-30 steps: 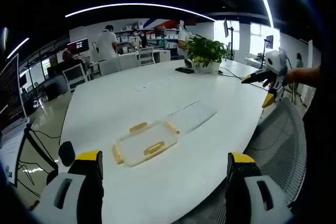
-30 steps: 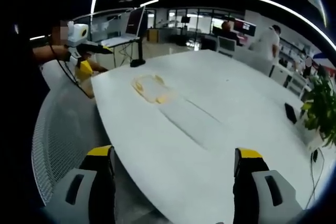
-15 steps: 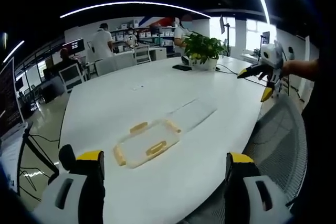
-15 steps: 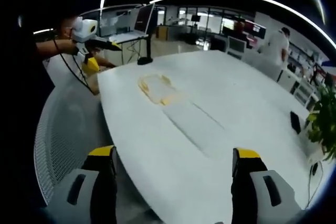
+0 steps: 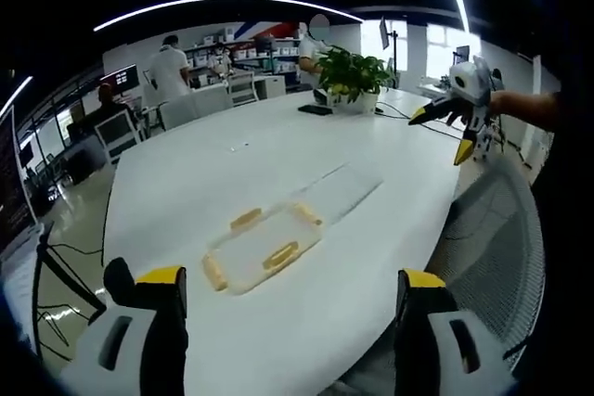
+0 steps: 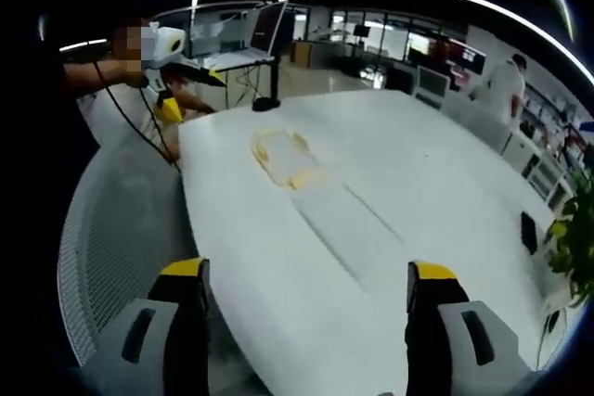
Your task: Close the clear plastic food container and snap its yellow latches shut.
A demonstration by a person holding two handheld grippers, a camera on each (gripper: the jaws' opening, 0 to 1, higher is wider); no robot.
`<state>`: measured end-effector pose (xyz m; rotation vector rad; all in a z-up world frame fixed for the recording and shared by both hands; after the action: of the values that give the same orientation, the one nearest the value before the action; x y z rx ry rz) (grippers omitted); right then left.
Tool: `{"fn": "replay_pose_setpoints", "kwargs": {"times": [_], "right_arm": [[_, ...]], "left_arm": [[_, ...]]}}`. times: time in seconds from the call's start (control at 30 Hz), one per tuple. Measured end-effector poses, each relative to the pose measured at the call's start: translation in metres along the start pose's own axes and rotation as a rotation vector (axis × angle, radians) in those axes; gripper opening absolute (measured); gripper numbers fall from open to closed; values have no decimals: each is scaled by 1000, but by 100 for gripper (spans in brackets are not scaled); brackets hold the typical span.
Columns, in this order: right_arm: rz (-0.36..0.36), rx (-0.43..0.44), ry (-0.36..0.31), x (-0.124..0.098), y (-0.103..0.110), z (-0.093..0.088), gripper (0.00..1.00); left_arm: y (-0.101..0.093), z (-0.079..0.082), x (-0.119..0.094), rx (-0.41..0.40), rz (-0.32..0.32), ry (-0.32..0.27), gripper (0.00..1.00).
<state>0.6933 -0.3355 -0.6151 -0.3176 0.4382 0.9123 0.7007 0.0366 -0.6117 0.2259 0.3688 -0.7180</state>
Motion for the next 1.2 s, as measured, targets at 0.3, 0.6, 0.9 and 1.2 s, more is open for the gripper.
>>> {"fn": "replay_pose_setpoints", "kwargs": {"times": [0.3, 0.6, 0.9, 1.2], "right_arm": [[38, -41, 13, 7, -6, 8, 83], [70, -82, 25, 15, -14, 15, 80], [96, -128, 34, 26, -22, 26, 78], [123, -152, 33, 39, -27, 32, 76]], "left_arm": [[8, 0, 4, 14, -23, 17, 89], [17, -2, 9, 35, -34, 32, 86], [28, -1, 16, 66, -57, 47, 82], [38, -1, 21, 92, -80, 63, 79]]}}
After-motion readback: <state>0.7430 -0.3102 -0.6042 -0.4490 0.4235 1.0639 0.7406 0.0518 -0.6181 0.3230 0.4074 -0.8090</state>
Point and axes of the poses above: the point that each gripper's makers call its tool centre point, and the gripper's own axes: x roughly forward along the fingers, y roughly to its left, z roughly out of its top, the point moved 6 cm from there along -x, roughly backward along the fingers, and after that the axes turned 11 degrees about -y, right-handed, at the moved point
